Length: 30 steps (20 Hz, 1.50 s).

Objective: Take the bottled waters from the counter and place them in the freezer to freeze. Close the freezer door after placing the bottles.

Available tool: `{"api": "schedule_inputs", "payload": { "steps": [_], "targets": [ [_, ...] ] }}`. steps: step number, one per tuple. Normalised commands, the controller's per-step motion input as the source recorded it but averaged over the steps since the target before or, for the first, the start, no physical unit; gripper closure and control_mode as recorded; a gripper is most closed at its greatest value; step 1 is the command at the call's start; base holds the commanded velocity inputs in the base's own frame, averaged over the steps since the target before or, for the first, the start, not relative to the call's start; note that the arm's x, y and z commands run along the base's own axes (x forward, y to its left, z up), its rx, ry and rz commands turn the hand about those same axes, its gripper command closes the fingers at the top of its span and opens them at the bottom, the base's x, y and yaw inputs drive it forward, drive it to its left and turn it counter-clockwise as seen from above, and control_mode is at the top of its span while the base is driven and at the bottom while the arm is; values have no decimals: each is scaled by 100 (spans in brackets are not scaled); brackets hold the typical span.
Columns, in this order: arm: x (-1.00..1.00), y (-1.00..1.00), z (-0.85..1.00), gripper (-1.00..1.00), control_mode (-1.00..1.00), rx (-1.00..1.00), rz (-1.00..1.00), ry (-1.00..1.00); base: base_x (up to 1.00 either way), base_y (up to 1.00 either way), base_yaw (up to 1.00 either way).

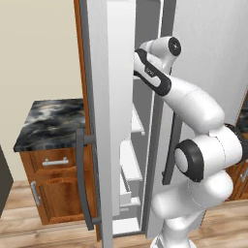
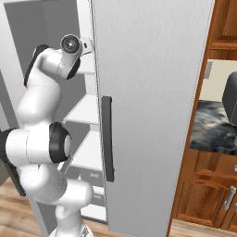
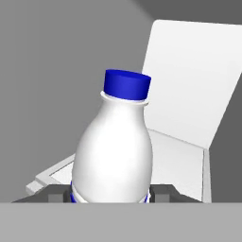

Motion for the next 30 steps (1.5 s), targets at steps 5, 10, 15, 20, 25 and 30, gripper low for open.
{"api": "schedule_inputs", "payload": {
  "steps": [5, 10, 15, 20, 25, 30],
  "targets": [
    [76, 7, -18, 100, -100, 0, 0, 0, 0, 0, 0],
    [81, 12, -22, 100, -100, 0, -1, 0, 0, 0, 0],
    [66, 2, -28, 100, -100, 0, 0, 0, 0, 0, 0],
    [59, 0, -33, 100, -100, 0, 0, 0, 0, 0, 0],
    [69, 0, -26, 100, -100, 0, 0, 1, 0, 0, 0],
    [9, 5, -41, -100, -100, -3, 1, 4, 0, 0, 0]
  ]
}}
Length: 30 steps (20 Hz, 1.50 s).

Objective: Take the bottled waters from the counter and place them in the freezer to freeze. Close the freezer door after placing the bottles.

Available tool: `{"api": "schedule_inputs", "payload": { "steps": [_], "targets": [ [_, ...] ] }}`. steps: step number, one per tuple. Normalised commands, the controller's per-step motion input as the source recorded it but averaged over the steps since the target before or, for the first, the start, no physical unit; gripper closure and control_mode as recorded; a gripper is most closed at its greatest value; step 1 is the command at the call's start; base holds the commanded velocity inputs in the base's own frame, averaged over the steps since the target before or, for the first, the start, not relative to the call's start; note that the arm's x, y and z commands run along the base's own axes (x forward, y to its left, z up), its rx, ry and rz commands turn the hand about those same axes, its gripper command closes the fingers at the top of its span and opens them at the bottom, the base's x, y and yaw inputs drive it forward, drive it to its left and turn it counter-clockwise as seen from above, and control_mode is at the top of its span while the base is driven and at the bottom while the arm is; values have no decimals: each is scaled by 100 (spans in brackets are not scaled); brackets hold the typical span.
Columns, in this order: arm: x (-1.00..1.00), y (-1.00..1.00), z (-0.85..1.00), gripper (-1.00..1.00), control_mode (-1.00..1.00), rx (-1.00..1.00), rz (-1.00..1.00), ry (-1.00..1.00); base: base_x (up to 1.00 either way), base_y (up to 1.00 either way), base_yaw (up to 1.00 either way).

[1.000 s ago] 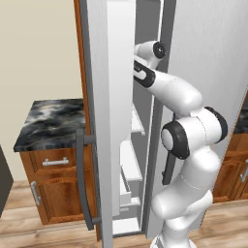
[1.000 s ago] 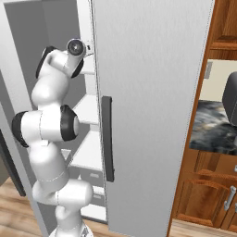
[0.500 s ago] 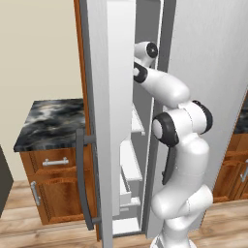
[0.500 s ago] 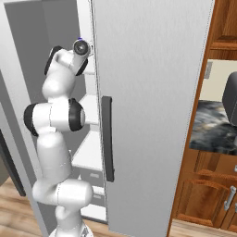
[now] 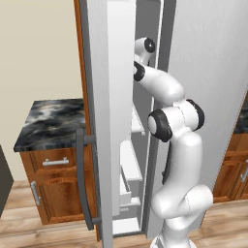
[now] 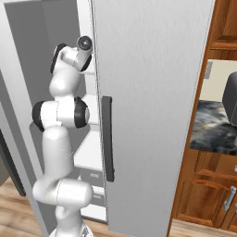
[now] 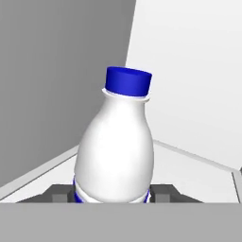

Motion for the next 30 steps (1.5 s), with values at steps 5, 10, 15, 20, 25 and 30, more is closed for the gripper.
{"api": "schedule_inputs", "payload": {
  "steps": [5, 10, 15, 20, 25, 30],
  "targets": [
    [0, 0, 0, -100, -100, 0, 0, 0, 0, 0, 0],
    [-48, 0, 10, -100, -100, 0, 0, -8, 0, 0, 0],
    [-98, 0, 52, -100, -100, 0, -1, -18, 0, 0, 0],
    [-100, 0, 29, -100, -100, 7, -11, -3, 0, 0, 0],
    [-100, 0, 16, -100, -100, 13, -18, 14, 0, 0, 0],
    [-100, 0, 5, -100, -100, 16, -20, 40, 0, 0, 0]
  ]
}}
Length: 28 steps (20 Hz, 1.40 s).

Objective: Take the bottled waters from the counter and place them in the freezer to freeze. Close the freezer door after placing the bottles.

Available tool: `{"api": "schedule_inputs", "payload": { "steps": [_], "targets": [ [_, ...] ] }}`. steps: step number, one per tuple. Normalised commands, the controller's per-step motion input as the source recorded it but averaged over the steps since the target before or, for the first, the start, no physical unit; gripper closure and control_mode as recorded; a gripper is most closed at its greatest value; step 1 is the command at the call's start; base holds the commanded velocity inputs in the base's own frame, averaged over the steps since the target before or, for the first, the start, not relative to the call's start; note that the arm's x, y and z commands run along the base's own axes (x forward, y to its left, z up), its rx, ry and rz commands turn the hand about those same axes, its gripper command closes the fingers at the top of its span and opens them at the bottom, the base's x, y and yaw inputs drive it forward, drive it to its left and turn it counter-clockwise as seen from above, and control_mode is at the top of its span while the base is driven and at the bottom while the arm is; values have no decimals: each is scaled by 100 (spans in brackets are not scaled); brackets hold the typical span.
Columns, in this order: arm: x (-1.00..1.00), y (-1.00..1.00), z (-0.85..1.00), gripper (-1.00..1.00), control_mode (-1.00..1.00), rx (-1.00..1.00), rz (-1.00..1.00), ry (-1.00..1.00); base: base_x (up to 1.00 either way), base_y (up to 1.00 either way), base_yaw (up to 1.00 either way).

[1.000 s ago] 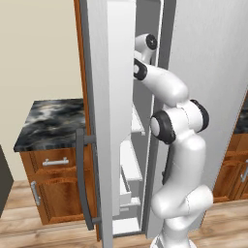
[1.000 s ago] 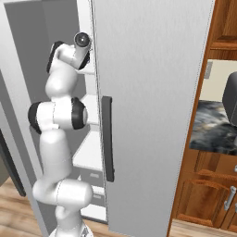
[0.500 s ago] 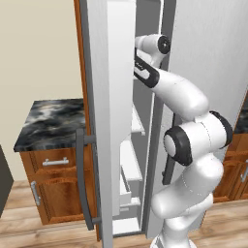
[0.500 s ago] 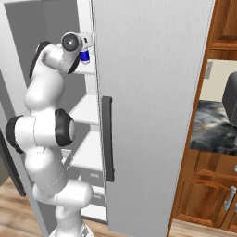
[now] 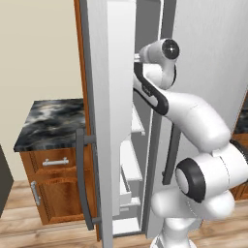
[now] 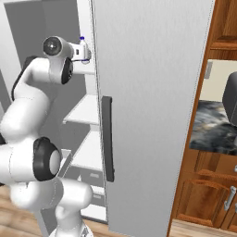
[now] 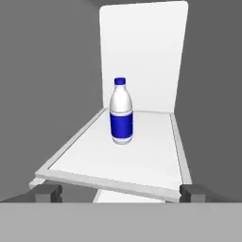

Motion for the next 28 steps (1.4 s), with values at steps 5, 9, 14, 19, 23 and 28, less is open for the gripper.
{"api": "schedule_inputs", "payload": {
  "steps": [5, 9, 14, 19, 23, 28],
  "targets": [
    [-100, -3, -5, -100, -100, 17, -18, 43, 0, 0, 0],
    [-100, -4, -46, -100, -100, 13, -16, 36, 0, 0, 0],
    [-40, -1, -33, -100, 100, 2, -6, 10, -60, -20, -9],
    [0, 0, 0, -100, 100, 0, 0, 0, -100, -97, -20],
    [0, 0, 0, -100, 100, 0, 0, 0, -100, -100, -12],
    [0, 0, 0, -100, 100, 0, 0, 0, -68, -100, 0]
  ]
}}
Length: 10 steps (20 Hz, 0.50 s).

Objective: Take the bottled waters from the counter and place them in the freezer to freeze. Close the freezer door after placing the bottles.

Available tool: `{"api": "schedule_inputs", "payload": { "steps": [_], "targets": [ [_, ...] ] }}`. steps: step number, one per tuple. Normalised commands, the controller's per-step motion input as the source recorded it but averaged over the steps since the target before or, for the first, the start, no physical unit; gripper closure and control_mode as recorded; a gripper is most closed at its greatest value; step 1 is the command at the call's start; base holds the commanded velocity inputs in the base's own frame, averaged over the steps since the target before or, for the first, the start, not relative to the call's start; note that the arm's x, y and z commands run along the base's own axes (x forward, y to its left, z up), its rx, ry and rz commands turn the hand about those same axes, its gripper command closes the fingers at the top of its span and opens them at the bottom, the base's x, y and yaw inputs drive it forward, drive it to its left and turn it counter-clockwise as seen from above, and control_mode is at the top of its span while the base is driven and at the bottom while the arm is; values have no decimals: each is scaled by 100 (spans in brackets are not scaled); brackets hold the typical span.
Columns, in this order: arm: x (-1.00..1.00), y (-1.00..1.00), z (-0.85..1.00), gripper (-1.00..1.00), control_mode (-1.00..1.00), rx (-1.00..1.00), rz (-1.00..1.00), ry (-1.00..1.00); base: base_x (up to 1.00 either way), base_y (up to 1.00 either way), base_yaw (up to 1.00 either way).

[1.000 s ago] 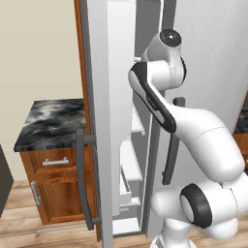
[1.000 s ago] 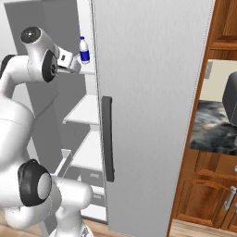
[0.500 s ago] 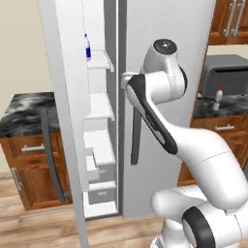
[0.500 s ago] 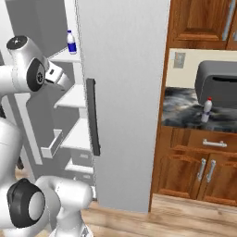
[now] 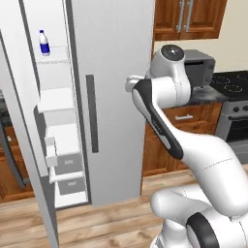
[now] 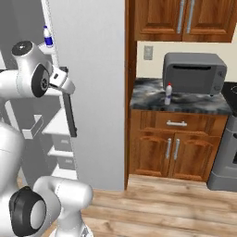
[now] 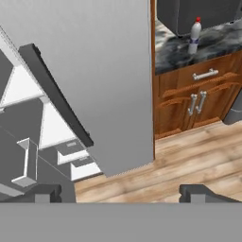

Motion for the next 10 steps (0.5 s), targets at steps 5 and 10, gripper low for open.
{"api": "schedule_inputs", "payload": {
  "steps": [5, 10],
  "targets": [
    [0, 0, 0, -100, 100, 0, 0, 0, 22, -100, 7],
    [0, 0, 0, -100, 100, 0, 0, 0, 83, -100, -10]
  ]
}}
